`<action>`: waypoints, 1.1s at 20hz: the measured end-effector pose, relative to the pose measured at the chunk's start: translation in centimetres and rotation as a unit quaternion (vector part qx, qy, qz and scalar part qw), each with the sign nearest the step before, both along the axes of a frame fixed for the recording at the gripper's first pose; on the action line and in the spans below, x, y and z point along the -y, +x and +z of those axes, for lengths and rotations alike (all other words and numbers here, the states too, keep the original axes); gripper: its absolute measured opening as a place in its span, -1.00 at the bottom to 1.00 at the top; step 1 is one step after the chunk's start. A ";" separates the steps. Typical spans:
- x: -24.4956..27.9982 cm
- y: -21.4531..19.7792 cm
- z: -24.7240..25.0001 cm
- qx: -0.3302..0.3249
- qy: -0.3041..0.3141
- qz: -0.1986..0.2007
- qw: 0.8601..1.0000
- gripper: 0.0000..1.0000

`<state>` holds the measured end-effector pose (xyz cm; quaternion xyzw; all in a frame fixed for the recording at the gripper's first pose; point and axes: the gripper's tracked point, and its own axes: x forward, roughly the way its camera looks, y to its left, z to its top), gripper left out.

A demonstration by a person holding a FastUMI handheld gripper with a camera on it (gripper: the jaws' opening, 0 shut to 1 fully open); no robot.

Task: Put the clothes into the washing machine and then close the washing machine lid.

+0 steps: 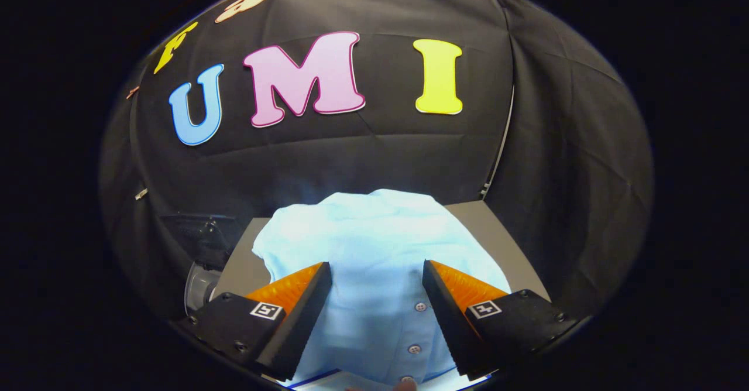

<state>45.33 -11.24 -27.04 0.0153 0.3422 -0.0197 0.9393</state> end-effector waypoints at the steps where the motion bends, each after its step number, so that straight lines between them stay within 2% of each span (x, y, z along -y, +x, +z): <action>1: 0.4 -0.2 -1.0 -0.019 -0.003 0.000 1.000 0.98; 3: 0.1 -0.4 -2.8 -0.047 0.004 0.012 0.999 1.00; 4: 0.1 0.3 -2.8 -0.026 0.002 0.019 0.999 1.00; 7: 0.1 -0.2 -3.1 -0.034 0.004 0.027 0.999 1.00; 8: -0.6 0.1 -2.9 -0.031 0.010 0.043 0.999 0.99; 9: -0.8 0.3 -2.9 -0.032 0.021 0.051 0.998 0.65; 12: -0.5 0.6 -3.5 -0.036 0.062 0.029 0.997 -0.40; 13: -0.7 0.4 -3.2 -0.038 0.065 0.028 0.997 -0.61; 17: -1.1 -0.5 -2.5 -0.045 0.069 0.016 0.996 -0.61; 22: -2.5 -1.3 0.3 -0.024 0.110 -0.001 0.994 -0.62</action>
